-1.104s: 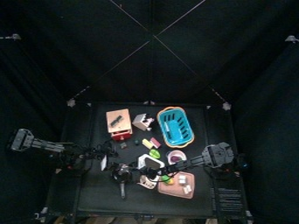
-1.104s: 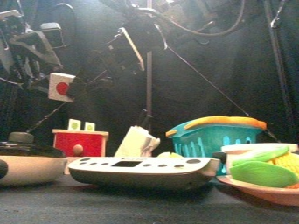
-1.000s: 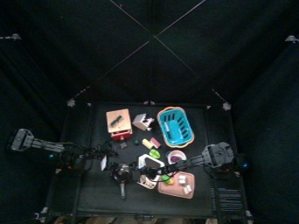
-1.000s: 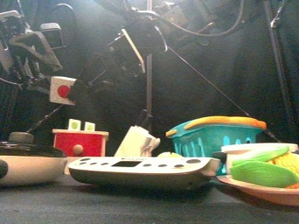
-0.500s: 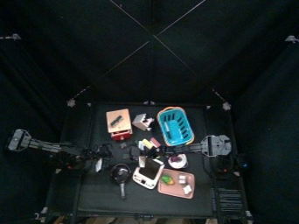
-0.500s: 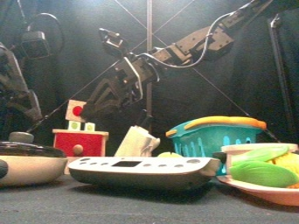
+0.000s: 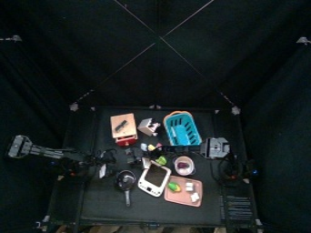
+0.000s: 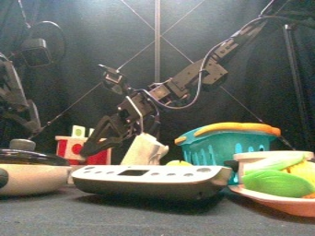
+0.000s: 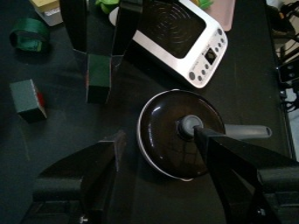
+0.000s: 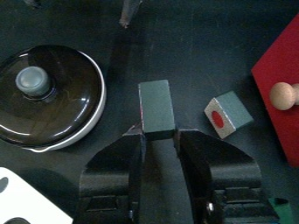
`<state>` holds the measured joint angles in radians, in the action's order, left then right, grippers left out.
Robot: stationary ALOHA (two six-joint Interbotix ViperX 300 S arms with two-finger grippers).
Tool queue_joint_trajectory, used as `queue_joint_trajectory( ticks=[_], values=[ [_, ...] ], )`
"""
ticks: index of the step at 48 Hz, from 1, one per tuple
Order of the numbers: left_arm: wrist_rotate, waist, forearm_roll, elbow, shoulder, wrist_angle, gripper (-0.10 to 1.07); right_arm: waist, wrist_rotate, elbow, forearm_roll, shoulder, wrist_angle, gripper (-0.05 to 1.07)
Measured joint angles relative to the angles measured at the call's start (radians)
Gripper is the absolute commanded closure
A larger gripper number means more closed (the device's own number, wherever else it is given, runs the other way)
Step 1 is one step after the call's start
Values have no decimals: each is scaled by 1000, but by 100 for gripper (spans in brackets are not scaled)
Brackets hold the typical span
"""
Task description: Place green sushi piece in front of drawer
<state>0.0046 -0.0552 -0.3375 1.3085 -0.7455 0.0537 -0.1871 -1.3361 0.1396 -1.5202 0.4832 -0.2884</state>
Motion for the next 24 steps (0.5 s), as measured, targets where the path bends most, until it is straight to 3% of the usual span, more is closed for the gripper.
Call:
queue_joint_trajectory(
  ticks=[24],
  values=[
    [2, 15, 0, -2, 2, 0, 1, -29, -2, -32, 12, 54, 40, 38]
  ],
)
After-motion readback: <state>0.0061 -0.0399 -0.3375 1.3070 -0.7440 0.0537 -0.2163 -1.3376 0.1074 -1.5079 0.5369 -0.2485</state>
